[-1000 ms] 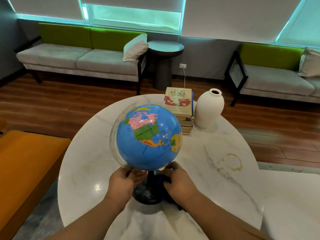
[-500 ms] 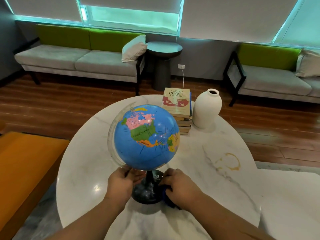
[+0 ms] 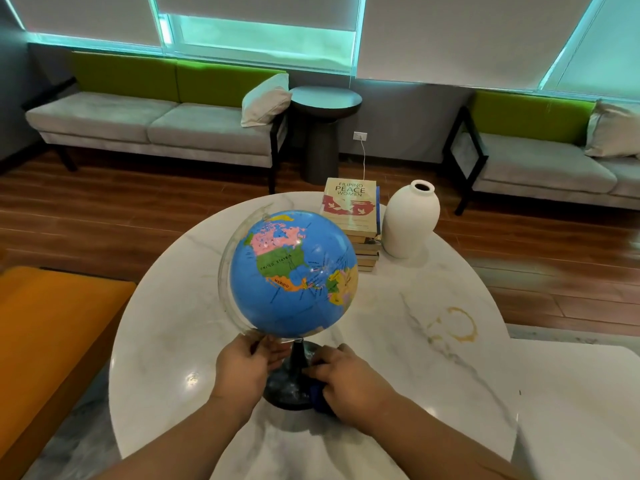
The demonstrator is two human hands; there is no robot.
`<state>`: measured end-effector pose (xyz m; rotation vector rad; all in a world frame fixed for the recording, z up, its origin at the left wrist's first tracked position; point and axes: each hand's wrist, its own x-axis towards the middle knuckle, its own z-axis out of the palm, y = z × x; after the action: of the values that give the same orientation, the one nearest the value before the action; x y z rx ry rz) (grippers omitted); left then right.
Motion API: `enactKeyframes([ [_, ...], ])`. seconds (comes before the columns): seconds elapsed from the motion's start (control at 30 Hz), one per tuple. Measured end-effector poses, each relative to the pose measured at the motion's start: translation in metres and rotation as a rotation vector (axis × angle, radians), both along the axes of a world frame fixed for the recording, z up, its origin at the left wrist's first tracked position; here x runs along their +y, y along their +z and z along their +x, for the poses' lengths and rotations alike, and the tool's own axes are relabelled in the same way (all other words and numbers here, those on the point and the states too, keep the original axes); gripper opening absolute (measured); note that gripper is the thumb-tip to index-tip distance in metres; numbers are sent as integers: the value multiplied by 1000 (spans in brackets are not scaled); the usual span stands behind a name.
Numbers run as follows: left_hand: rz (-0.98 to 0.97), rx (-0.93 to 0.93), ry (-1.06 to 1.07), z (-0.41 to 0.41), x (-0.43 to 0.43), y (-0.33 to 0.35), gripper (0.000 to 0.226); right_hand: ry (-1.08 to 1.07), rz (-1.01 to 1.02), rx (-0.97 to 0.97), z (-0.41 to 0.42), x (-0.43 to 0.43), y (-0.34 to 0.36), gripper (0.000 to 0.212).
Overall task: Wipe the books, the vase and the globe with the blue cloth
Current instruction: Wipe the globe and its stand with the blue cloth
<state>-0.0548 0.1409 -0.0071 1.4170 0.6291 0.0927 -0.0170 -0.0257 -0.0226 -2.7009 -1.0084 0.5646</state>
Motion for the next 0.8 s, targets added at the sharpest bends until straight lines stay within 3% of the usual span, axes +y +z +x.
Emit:
enactKeyframes([
  [0.13,0,-8,3,-2,0,0,17,-44,15,-46,6,-5,8,44],
  [0.27,35,-2,-9,1,1,-1,15,24,43,-11,-5,-2,2,58],
  [0.4,15,1,5,1,-1,-2,17,-51,49,-51,3,-19,5,45],
  [0.6,20,0,9,3,-2,-1,17,67,150,-46,-16,-10,4,51],
  [0.8,30,-1,20,4,-2,-3,14,6,159,-165,-12,-15,4,51],
])
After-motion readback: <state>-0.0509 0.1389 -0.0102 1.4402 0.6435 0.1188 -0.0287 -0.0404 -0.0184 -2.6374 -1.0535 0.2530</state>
